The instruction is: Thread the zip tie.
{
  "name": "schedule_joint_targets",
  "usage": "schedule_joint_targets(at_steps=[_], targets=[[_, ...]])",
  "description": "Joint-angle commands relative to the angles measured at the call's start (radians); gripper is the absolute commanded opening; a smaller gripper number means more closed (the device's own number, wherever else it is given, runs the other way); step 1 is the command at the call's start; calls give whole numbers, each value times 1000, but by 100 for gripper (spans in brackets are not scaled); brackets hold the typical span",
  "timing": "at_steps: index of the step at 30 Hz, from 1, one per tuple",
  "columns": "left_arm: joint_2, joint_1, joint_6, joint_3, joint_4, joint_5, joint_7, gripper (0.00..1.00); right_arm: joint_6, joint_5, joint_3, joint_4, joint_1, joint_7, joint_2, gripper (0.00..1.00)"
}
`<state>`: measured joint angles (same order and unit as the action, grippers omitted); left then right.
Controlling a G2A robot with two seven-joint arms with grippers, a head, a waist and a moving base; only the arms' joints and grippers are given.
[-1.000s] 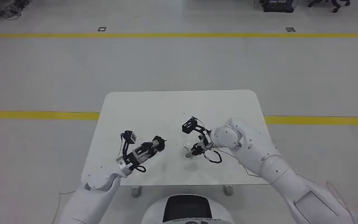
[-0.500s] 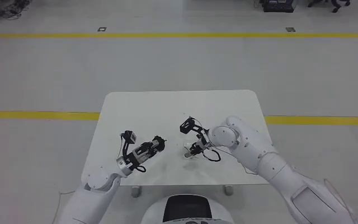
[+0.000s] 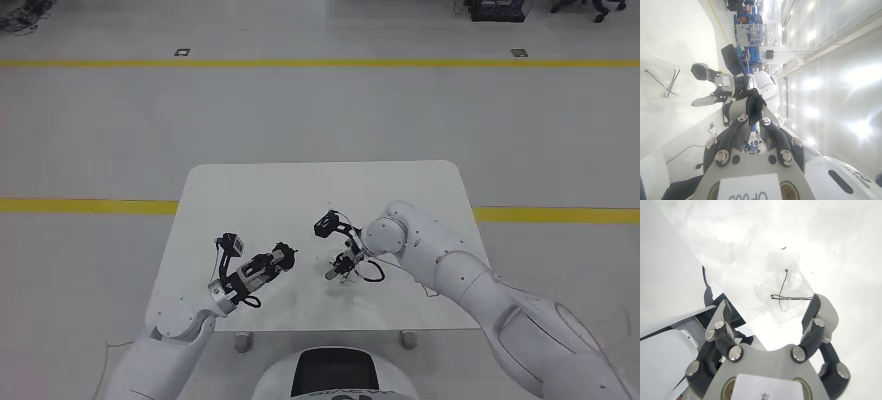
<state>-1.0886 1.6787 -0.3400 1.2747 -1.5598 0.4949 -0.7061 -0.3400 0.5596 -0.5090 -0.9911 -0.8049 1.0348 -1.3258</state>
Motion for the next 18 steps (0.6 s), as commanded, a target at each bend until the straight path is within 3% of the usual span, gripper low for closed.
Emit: schedule_joint_targets(at_steps=[1,10,11,12,13,18], targets=[[0,0,0,0,0,0,0,0,0,0,0,0,0,0,0,100],[0,0,0,0,0,0,0,0,38,104,28,-39,-5,-24,-8,100],[0,0,0,0,0,0,0,0,48,115,32,-38,-3,-23,-11,90],[0,0,0,0,0,0,0,0,55,120,36,-36,-2,-24,-15,58],[0,0,0,0,0,0,0,0,55,120,38,-33,-2,-25,-18,47],[0,0,0,0,0,0,0,0,45,111,40,-2,1,-34,-31,40]])
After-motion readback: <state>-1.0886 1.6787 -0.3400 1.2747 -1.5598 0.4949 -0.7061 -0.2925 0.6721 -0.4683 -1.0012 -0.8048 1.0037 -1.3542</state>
